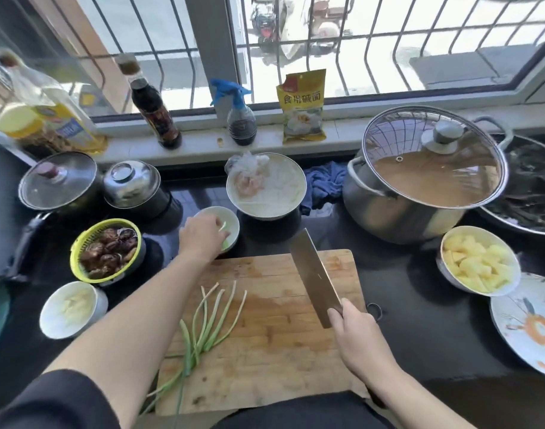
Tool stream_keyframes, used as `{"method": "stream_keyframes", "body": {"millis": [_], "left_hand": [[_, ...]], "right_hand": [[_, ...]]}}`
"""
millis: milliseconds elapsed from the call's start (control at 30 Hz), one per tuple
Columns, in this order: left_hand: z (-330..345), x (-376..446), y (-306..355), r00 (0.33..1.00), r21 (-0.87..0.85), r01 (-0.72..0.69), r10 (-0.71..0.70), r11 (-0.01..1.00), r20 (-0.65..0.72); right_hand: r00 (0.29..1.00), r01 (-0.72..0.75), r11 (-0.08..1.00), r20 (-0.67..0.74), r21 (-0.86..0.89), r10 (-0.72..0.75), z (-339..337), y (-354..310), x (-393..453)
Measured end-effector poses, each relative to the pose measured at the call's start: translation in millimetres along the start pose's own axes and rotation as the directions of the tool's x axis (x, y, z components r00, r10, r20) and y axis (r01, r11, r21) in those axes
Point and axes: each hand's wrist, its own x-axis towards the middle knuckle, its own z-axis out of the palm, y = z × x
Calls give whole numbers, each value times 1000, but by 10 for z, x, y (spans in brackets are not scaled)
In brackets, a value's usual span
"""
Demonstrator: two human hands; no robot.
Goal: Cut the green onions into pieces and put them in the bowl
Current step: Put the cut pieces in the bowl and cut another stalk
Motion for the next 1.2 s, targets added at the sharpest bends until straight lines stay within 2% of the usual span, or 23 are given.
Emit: {"method": "stream_keyframes", "body": {"millis": [67, 133, 200, 267, 367, 533, 667, 767, 900, 1000, 1133, 1200], "left_hand": [[40, -88, 13, 999, -9, -37, 37, 999, -10], [101, -391, -2, 997, -162, -46, 35, 986, -67], [228, -882, -86, 999, -232, -37, 36, 972, -6], [387, -1458, -217, 986, -111, -106, 119, 988, 114], [552, -1928, -428, 951, 164, -278, 248, 946, 183], [673, -1896, -245, 942, 221, -328, 299, 919, 155], [920, -1905, 326, 886, 128, -459, 442, 879, 141], [1056, -1960, 533, 886, 39, -458, 454, 888, 91], [990, -2111, 183, 925, -53, -378, 380, 924, 16], [929, -2178, -178, 927, -43, -375, 375, 926, -8], [953, -2201, -278, 864, 16, -502, 501, 865, 58], [990, -2222, -302, 831, 54, -554, 548, 831, 95]], "right_hand": [[1000, -1, 1000, 0, -11, 1, 6, 30, -40], [1000, -17, 1000, 7, -20, 17, 20, 92, -84], [999, -44, 999, 17, -5, 44, 45, 164, -134], [998, -66, 998, 23, -6, 66, 72, 244, -197], [998, -57, 998, 40, -38, 58, 101, 340, -303], [997, -39, 996, 58, -77, 44, 76, 389, -402], [1000, -9, 991, -4, -130, 8, 36, 376, -444], [999, 14, 978, -46, -206, -24, 26, 431, -461], [999, 40, 956, -19, -289, -48, 64, 517, -493], [993, 109, 933, 4, -343, -114, 184, 524, -506], [979, 191, 871, 19, -452, -205, 276, 460, -425], [981, 185, 842, 51, -506, -185, 329, 421, -355]]}}
